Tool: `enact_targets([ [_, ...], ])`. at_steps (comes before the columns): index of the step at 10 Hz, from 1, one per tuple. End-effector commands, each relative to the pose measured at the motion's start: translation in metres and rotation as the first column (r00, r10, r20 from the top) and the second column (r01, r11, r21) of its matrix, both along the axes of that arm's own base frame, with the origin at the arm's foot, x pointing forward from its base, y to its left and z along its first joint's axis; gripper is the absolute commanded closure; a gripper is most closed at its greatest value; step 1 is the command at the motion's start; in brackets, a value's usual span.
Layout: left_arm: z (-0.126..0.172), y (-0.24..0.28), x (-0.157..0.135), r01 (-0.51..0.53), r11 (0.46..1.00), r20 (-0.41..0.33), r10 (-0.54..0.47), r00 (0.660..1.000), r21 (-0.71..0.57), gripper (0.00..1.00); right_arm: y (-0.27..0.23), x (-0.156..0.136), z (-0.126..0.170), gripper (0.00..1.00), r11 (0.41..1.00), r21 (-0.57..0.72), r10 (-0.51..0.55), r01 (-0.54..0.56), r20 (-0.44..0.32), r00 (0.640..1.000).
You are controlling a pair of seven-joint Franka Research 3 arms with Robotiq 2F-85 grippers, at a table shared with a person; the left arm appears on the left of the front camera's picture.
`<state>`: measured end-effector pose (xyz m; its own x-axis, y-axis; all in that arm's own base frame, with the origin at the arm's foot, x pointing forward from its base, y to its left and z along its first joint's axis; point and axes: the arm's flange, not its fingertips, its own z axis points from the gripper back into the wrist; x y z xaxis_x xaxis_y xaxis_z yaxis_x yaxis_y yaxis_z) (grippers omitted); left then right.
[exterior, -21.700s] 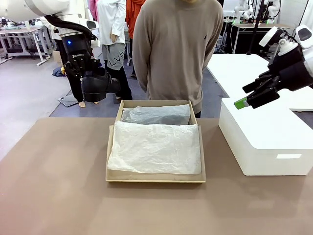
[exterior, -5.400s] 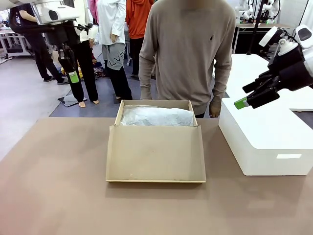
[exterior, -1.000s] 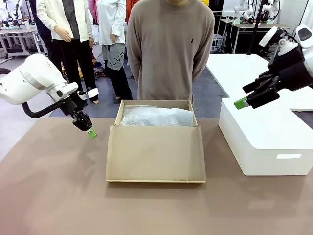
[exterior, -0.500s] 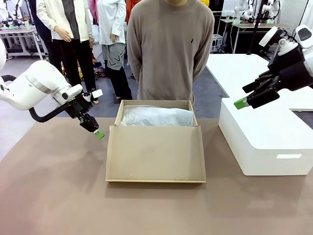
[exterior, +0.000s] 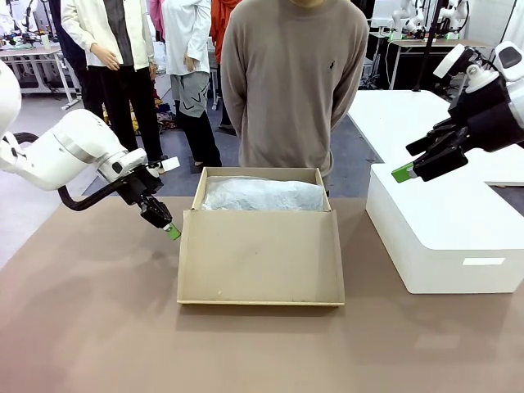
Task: Pack the shoes into the box.
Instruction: Close the Shoes Box.
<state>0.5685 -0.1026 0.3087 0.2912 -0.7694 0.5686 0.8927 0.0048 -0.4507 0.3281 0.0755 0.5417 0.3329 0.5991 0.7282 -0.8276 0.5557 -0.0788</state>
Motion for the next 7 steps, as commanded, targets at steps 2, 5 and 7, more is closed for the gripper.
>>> enact_targets([
  [2, -0.007, -0.007, -0.002, 0.006, 1.0, -0.044, -0.006, 0.999, -0.01, 1.0, 0.0, 0.001, 0.0, 0.0, 1.0, 0.015, 0.007, -0.007, 0.001, 1.0],
  [5, -0.012, -0.01, -0.003, 0.025, 0.999, -0.084, -0.028, 0.996, -0.037, 1.0, 0.0, 0.001, 0.0, 0.0, 1.0, 0.015, 0.007, -0.007, 0.001, 1.0],
  [7, -0.016, -0.014, -0.005, 0.032, 0.998, -0.105, -0.037, 0.994, -0.055, 1.0, 0.0, 0.001, 0.0, 0.0, 1.0, 0.015, 0.007, -0.007, 0.001, 1.0],
])
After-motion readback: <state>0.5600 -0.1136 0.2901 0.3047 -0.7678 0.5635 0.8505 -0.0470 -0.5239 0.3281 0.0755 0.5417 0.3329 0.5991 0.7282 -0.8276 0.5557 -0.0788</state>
